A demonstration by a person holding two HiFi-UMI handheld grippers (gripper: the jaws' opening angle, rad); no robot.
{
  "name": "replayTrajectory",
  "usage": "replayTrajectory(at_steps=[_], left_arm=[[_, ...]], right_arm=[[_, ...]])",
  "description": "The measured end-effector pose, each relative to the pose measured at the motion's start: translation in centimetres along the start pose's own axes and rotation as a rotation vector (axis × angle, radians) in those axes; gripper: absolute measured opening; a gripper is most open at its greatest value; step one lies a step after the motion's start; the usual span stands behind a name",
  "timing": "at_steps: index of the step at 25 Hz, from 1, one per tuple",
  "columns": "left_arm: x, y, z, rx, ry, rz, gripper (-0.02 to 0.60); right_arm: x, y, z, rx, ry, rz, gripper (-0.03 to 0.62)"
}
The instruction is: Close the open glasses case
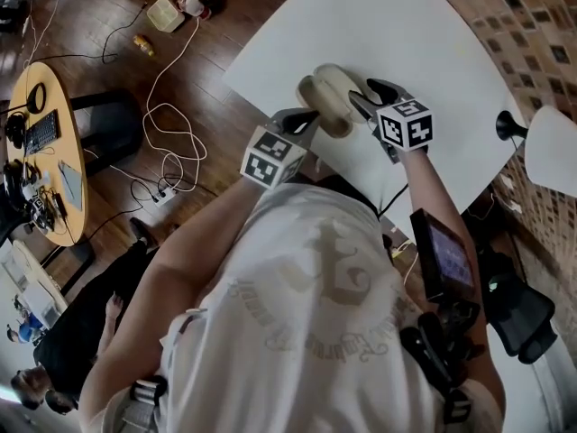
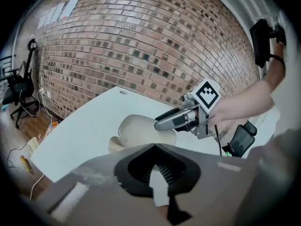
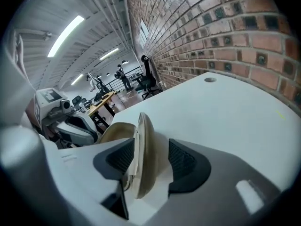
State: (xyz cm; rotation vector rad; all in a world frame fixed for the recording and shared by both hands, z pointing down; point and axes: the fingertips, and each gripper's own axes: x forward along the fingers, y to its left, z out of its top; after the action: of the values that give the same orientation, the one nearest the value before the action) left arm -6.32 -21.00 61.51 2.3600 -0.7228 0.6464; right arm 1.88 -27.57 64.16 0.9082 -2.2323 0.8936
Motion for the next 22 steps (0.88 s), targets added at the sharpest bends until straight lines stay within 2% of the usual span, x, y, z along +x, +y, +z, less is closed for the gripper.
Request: replayTrajectory(at_steps=[5, 8, 18, 22], left_arm=[[0.6, -0.3, -0.2, 0.013, 0.014, -0.010, 0.005], [0.8, -0.2, -0.8, 0.002, 0.025, -0.006, 0.005], [-0.1, 0.4, -2.9, -0.021, 0.010, 0.031, 0.005], [-1.7, 0.6, -2.8, -0.036, -0.022, 0.043, 0.005]], right_arm=[[1.2, 0.7, -0.6, -0.017, 0.059, 0.033, 0.231], [0.7, 1.5, 0.3, -0.064, 0.023, -0.001, 0.157], [-0.8, 6.8, 1.1, -0.400, 0.022, -0.101, 0.144], [-0.8, 8.5, 1.0, -0.442, 0.015, -0.116, 0.150]])
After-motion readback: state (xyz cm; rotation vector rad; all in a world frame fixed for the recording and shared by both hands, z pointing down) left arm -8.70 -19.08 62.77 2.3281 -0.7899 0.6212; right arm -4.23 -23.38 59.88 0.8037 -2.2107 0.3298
